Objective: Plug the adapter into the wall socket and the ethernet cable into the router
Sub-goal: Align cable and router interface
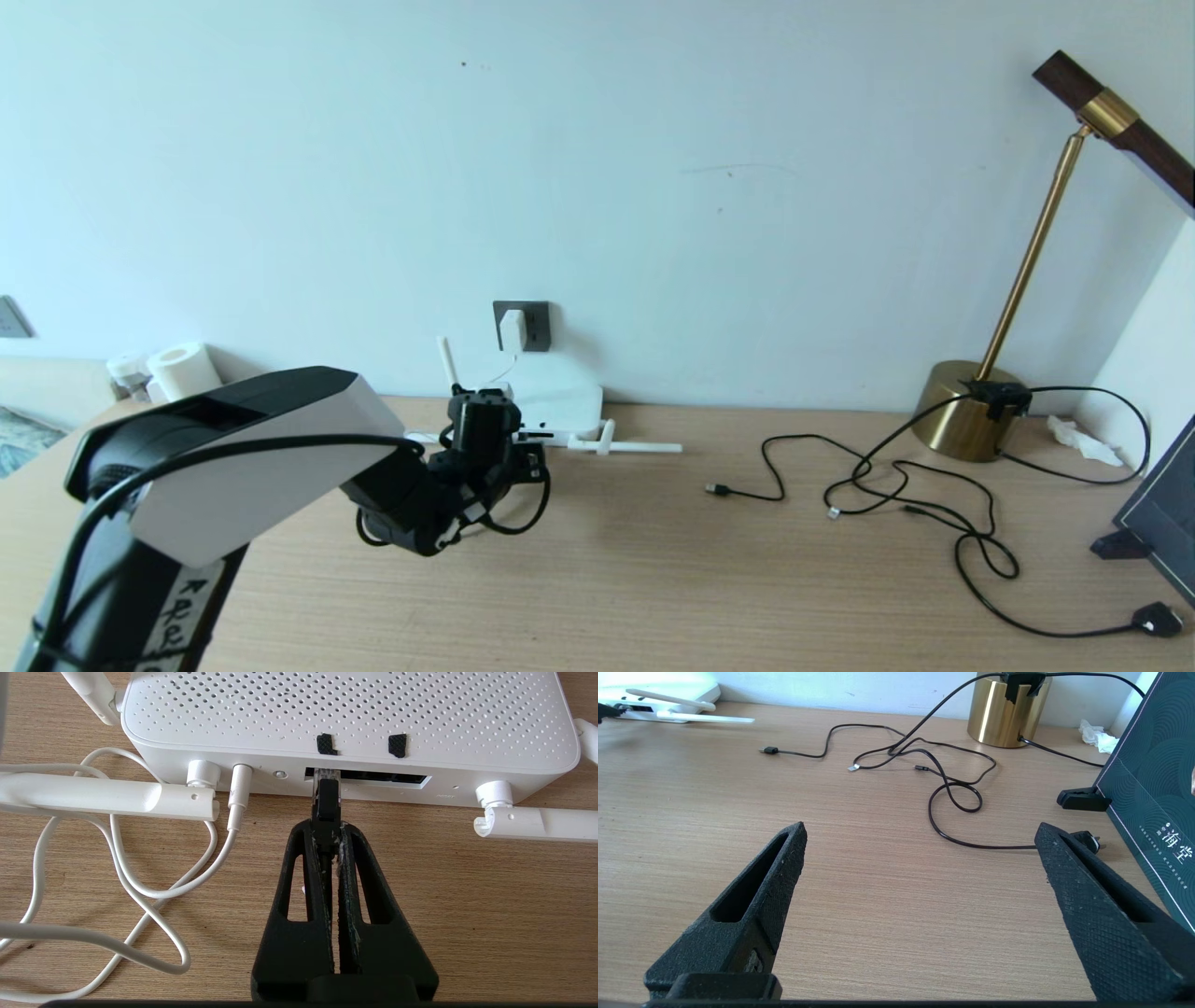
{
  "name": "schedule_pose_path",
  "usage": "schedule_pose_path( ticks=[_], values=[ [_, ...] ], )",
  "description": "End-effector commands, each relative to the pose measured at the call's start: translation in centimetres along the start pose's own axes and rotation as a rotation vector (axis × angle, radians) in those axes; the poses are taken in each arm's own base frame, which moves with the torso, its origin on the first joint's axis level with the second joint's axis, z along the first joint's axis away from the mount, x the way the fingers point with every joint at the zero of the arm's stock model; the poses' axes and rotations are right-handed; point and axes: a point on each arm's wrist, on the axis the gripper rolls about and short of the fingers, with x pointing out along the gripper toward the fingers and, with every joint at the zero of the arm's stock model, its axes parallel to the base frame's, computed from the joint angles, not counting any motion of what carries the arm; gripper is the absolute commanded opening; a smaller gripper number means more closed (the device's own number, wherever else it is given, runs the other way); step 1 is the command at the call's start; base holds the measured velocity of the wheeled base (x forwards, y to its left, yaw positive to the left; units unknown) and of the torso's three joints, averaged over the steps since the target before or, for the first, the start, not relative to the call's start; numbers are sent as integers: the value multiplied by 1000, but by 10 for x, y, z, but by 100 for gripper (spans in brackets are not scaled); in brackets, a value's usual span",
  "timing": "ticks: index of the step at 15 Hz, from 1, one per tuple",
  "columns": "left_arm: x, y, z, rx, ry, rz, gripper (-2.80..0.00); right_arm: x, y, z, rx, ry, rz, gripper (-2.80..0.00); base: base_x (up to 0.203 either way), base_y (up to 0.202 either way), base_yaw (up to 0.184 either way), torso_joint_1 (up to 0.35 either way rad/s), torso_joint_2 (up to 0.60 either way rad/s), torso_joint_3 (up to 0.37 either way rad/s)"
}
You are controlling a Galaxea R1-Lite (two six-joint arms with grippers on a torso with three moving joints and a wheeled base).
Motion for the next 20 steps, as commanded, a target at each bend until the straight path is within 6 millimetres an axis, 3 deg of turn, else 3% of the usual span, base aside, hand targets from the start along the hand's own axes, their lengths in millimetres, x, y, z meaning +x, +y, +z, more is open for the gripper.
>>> schedule_pose_path(
  ticks=[1, 20],
  values=[
    [1, 0, 0, -3, -3, 1, -280, 0, 0, 0, -1, 2, 1, 0, 0, 0, 0, 0, 0, 0],
    [3, 0, 3, -7, -12, 3, -280, 0, 0, 0, -1, 1, 1, 0, 0, 0, 0, 0, 0, 0]
  ],
)
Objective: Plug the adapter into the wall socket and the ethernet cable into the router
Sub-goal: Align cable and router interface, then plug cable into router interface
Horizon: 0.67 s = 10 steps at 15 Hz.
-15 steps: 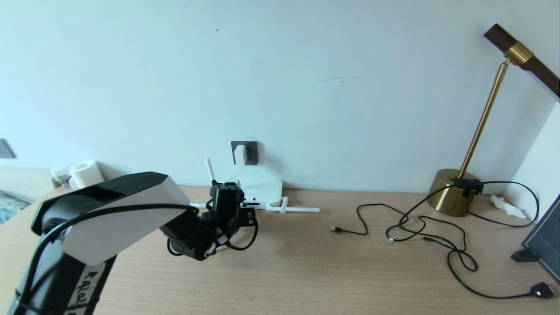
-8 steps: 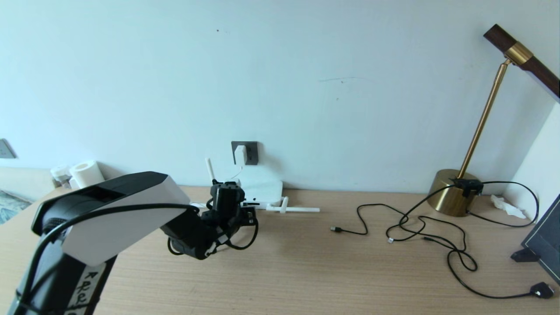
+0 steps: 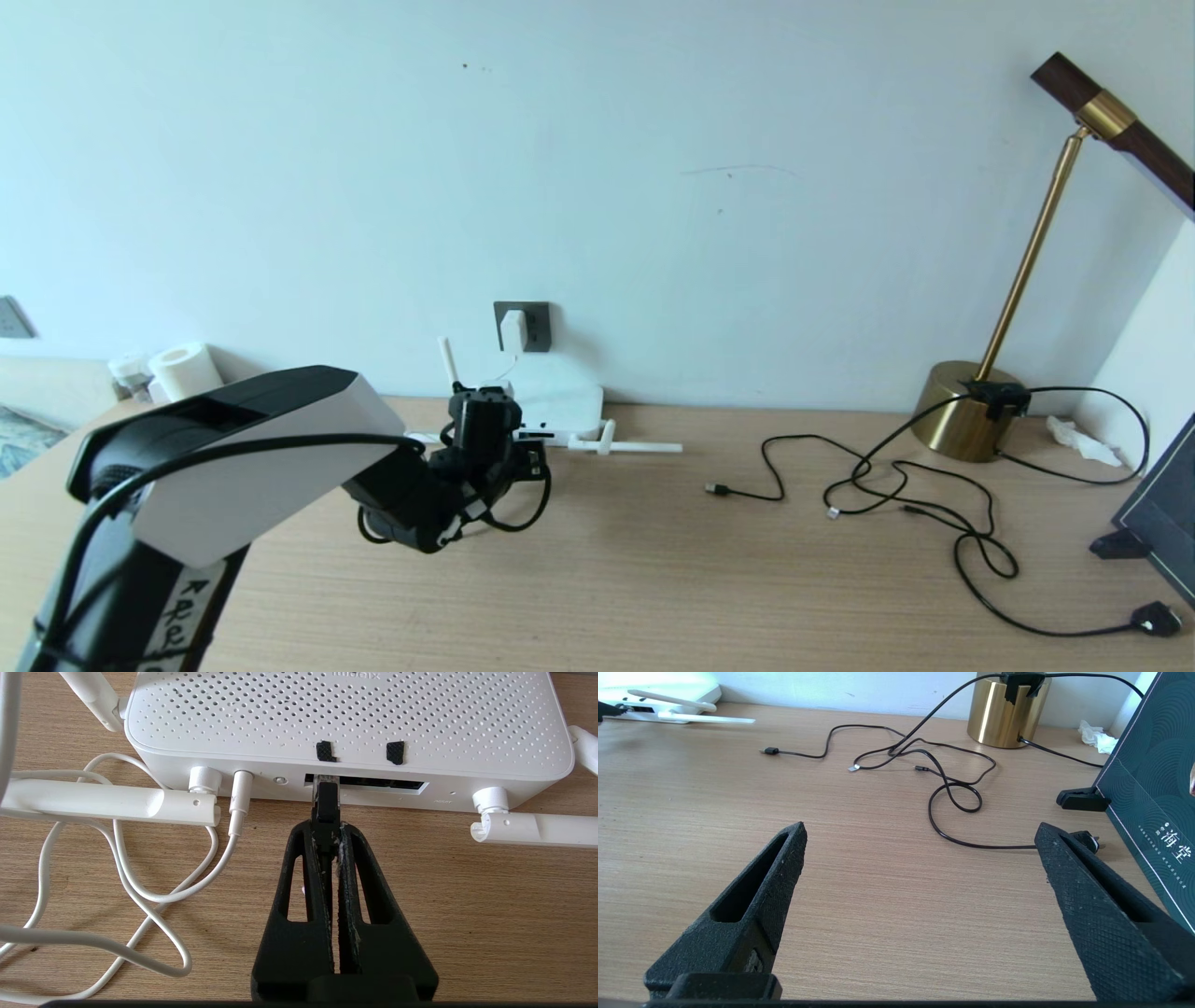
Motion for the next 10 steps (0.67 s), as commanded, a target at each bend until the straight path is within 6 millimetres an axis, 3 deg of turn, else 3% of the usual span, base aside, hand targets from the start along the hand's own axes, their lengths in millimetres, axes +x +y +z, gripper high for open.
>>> schedule_pose_path(
  ticks=[1, 10],
  values=[
    [0, 1, 0, -3, -3, 2, -280, 0, 0, 0, -1, 2, 1, 0, 0, 0, 0, 0, 0, 0],
    [-1, 1, -2, -1, 3, 3, -280, 0, 0, 0, -1, 2, 1, 0, 0, 0, 0, 0, 0, 0]
  ],
)
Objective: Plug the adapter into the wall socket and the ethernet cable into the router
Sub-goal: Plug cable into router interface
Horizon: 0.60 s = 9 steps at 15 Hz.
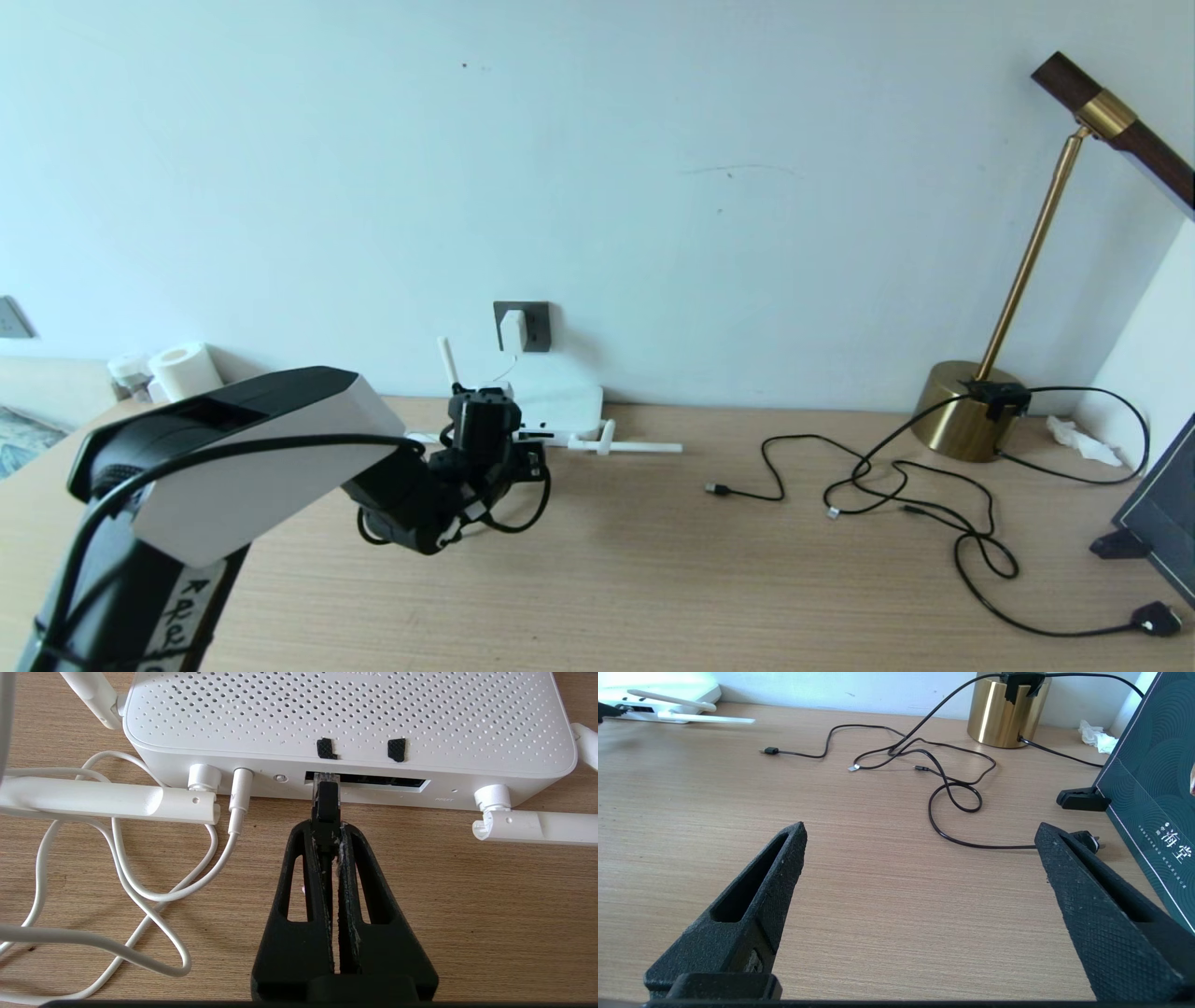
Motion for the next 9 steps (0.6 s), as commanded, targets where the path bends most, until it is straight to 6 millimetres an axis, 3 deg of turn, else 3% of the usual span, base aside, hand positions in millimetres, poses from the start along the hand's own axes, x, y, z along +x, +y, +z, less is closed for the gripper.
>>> schedule_pose_path(
  ticks=[1, 9],
  values=[
    [0, 1, 0, -2, 0, 3, -280, 0, 0, 0, -1, 2, 1, 0, 0, 0, 0, 0, 0, 0],
    [0, 0, -1, -1, 1, 3, -280, 0, 0, 0, -1, 2, 1, 0, 0, 0, 0, 0, 0, 0]
  ],
)
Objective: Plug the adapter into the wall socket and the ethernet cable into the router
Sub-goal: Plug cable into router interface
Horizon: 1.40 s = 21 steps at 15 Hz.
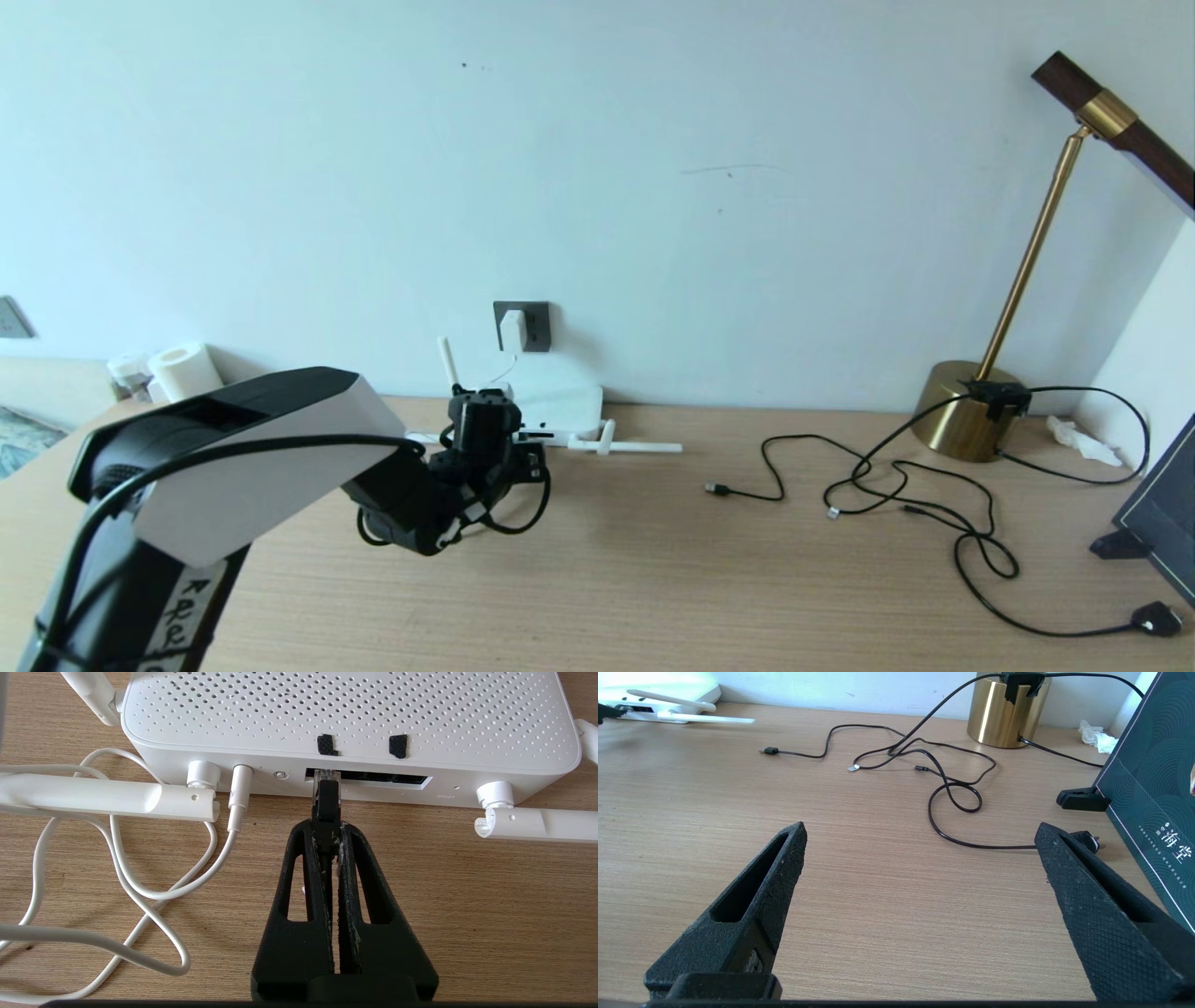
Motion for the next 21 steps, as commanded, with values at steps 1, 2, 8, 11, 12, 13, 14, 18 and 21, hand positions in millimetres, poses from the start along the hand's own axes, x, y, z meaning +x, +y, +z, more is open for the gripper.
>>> schedule_pose_path(
  ticks=[1, 2, 8, 11, 12, 13, 14, 18, 21],
  values=[
    [0, 0, 1, -3, -4, 2, -280, 0, 0, 0, -1, 2, 1, 0, 0, 0, 0, 0, 0, 0],
    [-1, 0, 1, -3, -4, 2, -280, 0, 0, 0, -1, 1, 1, 0, 0, 0, 0, 0, 0, 0],
    [-3, 0, 1, -2, -4, 2, -280, 0, 0, 0, -1, 2, 1, 0, 0, 0, 0, 0, 0, 0],
    [-4, 0, 2, -2, -6, 2, -280, 0, 0, 0, -1, 2, 1, 0, 0, 0, 0, 0, 0, 0],
    [-5, 0, 1, -2, -3, 1, -280, 0, 0, 0, -1, 2, 1, 0, 0, 0, 0, 0, 0, 0],
    [-6, 0, 1, 0, -1, 1, -280, 0, 0, 0, -1, 2, 1, 0, 0, 0, 0, 0, 0, 0],
    [-6, 0, 1, 0, -1, 2, -280, 0, 0, 0, -1, 2, 1, 0, 0, 0, 0, 0, 0, 0],
    [-6, -1, 1, 0, -3, 0, -280, 0, 0, 0, -1, 2, 1, 0, 0, 0, 0, 0, 0, 0],
    [-3, 0, 0, -1, -1, 3, -280, 0, 0, 0, -1, 2, 1, 0, 0, 0, 0, 0, 0, 0]
  ],
)
